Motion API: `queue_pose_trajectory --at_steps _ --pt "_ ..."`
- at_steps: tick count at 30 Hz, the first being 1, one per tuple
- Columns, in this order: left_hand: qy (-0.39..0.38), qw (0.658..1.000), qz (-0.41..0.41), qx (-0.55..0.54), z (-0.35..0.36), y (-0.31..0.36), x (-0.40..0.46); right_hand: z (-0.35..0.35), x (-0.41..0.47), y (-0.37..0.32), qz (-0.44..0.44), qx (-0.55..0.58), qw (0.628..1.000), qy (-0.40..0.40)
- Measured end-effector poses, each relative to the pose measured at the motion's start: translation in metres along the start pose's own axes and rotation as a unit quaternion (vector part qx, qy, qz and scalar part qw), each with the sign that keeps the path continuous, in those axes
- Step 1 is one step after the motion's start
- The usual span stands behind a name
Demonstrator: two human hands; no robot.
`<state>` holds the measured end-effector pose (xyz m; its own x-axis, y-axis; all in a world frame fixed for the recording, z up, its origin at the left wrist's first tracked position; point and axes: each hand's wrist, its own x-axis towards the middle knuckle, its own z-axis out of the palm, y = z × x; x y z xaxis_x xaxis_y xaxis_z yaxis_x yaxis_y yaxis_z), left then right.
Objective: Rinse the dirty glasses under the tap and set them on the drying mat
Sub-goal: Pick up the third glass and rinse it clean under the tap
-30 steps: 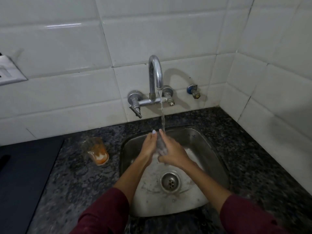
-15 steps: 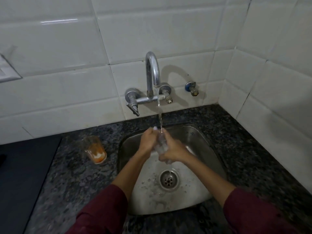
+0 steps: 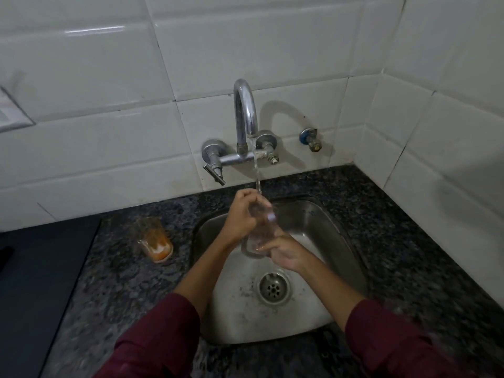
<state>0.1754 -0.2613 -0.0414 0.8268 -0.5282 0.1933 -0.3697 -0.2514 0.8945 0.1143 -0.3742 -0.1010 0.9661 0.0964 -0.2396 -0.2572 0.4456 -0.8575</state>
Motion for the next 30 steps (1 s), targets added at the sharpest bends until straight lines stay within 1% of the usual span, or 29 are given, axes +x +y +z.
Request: queue_pose_trajectory --at_steps 2,6,8,11,14,15,18,21,24,26,30 --pt "-0.023 0.999 0.031 0.011 -0.002 -0.007 -0.007 0.002 0.002 0.003 -0.038 -0.064 0.997 0.023" --pt "-0.013 0.998 0.049 -0.033 -0.007 -0.027 -0.018 0.006 0.003 -0.001 -0.059 -0.184 0.977 0.089" --pt "-0.014 0.998 0.047 -0.030 -0.010 -0.031 -0.022 0.003 0.002 -0.003 -0.072 -0.226 0.967 0.090" --pt "0.007 0.999 0.032 -0.036 -0.010 -0.034 -0.025 -0.003 -0.002 -0.018 -0.075 -0.270 0.956 0.086" --pt "0.022 0.997 -0.011 -0.075 -0.008 -0.032 -0.023 -0.010 -0.003 -0.038 -0.067 -0.371 0.923 0.078" --pt "0.025 0.995 -0.030 -0.091 -0.007 -0.030 -0.022 -0.011 -0.003 -0.042 -0.053 -0.377 0.922 0.070" --pt "0.026 0.987 -0.085 -0.131 -0.006 -0.018 -0.014 -0.019 -0.007 -0.041 0.015 -0.297 0.954 0.050" --pt "-0.008 0.990 -0.108 -0.092 -0.004 -0.007 -0.007 -0.029 -0.013 -0.022 0.075 -0.225 0.970 0.049" --pt "-0.037 0.991 -0.112 -0.059 0.001 -0.004 -0.011 -0.031 -0.018 -0.008 0.094 -0.194 0.975 0.051" --pt "-0.029 0.989 -0.126 -0.076 0.002 -0.010 -0.017 -0.029 -0.022 -0.006 0.085 -0.210 0.972 0.059" --pt "-0.020 0.977 -0.159 -0.140 -0.012 -0.025 -0.027 -0.029 -0.031 -0.016 0.058 -0.306 0.947 0.073"
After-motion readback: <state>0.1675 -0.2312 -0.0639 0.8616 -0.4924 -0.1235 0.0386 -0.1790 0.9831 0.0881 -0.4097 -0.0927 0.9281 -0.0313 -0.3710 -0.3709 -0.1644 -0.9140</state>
